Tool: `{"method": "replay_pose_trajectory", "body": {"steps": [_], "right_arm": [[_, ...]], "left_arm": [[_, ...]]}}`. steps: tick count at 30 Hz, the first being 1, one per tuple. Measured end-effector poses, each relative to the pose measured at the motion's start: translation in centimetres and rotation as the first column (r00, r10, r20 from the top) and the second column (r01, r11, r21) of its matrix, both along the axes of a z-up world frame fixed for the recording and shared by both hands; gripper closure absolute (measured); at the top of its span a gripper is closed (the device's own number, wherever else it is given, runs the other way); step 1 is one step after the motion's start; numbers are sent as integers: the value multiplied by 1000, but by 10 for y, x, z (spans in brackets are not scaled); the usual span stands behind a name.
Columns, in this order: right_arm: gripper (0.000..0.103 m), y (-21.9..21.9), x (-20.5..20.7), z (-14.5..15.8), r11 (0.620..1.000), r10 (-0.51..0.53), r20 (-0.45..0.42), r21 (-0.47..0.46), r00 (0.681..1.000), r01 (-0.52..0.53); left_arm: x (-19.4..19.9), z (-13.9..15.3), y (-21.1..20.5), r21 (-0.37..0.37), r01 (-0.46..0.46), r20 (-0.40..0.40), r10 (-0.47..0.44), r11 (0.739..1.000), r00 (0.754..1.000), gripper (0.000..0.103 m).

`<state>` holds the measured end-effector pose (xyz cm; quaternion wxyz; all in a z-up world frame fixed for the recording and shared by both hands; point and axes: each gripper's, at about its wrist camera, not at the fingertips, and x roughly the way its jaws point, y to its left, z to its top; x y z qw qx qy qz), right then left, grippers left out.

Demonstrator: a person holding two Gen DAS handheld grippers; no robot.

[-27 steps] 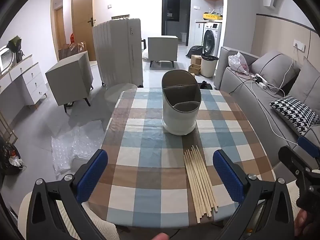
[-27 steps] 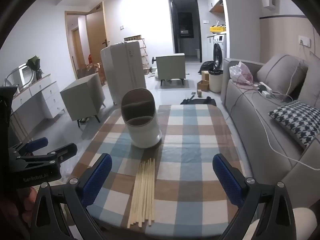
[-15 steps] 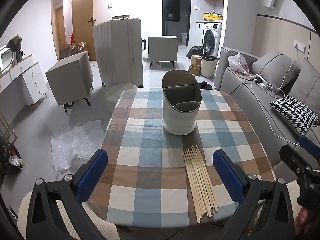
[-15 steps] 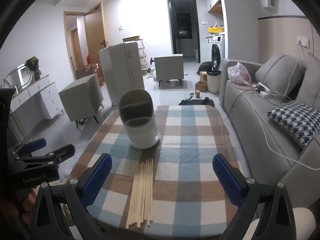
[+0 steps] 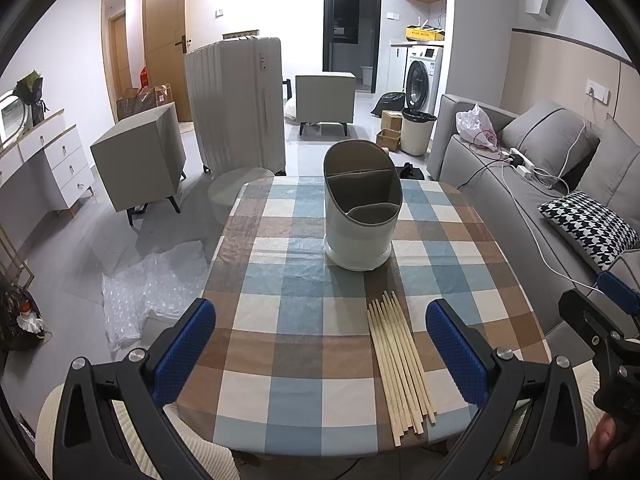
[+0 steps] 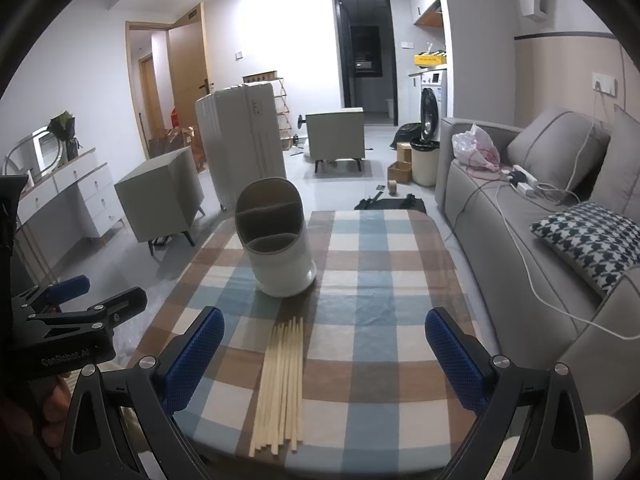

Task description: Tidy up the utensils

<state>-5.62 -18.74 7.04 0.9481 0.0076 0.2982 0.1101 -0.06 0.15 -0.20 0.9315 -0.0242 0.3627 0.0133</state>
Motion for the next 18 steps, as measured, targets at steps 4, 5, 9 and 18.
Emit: {"method": "replay_pose_trajectory", "body": {"steps": [4, 5, 9, 18], "right_arm": [[2, 2, -1, 0, 1000, 0, -3, -7, 1000, 0], [2, 2, -1, 0, 1000, 0, -2, -7, 1000, 0], [2, 3, -2, 0, 1000, -14, 4, -22, 1000, 14], [2, 2, -1, -1, 1000, -17, 2, -19, 1000, 17]], "left_arm": [[0, 0, -1, 3, 6, 3, -6, 1000, 1000, 1], [0, 0, -1, 3, 7, 1, -7, 1000, 1000, 1], [1, 0, 0, -7, 6, -3, -6, 1000, 1000, 1], [0, 2, -1, -13, 7, -5, -7, 1000, 1000, 1]]}}
